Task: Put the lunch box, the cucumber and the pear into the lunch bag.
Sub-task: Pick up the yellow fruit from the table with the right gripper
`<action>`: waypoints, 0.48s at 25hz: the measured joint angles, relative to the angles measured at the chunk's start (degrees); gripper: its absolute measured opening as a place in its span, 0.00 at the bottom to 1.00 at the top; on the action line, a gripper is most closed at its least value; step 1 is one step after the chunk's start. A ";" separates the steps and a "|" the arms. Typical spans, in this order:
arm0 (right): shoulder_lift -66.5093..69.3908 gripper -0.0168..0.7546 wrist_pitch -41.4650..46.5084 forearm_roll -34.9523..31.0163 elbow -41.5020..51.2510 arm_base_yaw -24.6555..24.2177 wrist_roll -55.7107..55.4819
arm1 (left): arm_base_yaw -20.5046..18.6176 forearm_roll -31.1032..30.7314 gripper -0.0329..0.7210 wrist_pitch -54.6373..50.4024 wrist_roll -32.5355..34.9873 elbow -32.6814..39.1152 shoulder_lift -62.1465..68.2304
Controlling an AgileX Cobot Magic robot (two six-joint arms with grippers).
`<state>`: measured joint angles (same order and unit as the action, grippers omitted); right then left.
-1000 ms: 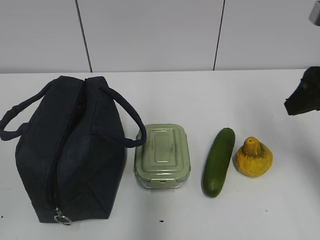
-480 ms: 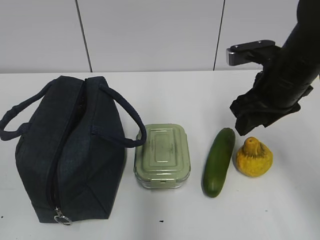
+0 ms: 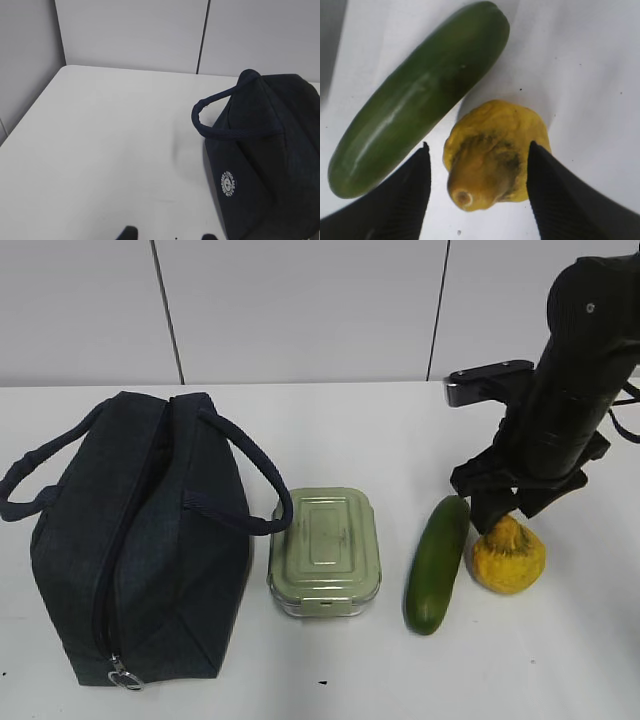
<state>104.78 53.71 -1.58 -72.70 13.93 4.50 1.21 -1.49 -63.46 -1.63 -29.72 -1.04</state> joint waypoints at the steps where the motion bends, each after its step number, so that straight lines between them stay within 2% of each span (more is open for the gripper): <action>1: 0.45 0.63 -0.13 0.00 -0.25 0.00 0.00 | 0.00 0.00 0.37 0.00 0.00 0.00 0.00; 9: 3.45 0.63 1.84 0.00 -2.19 0.00 -0.59 | 0.00 0.00 0.37 0.00 0.00 0.00 0.00; 12: 3.83 0.60 2.83 0.46 -2.36 0.00 -0.59 | 0.00 0.00 0.37 0.00 0.00 0.00 0.00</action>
<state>108.61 56.54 -1.12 -75.06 13.93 3.91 1.21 -1.49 -63.46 -1.63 -29.72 -1.04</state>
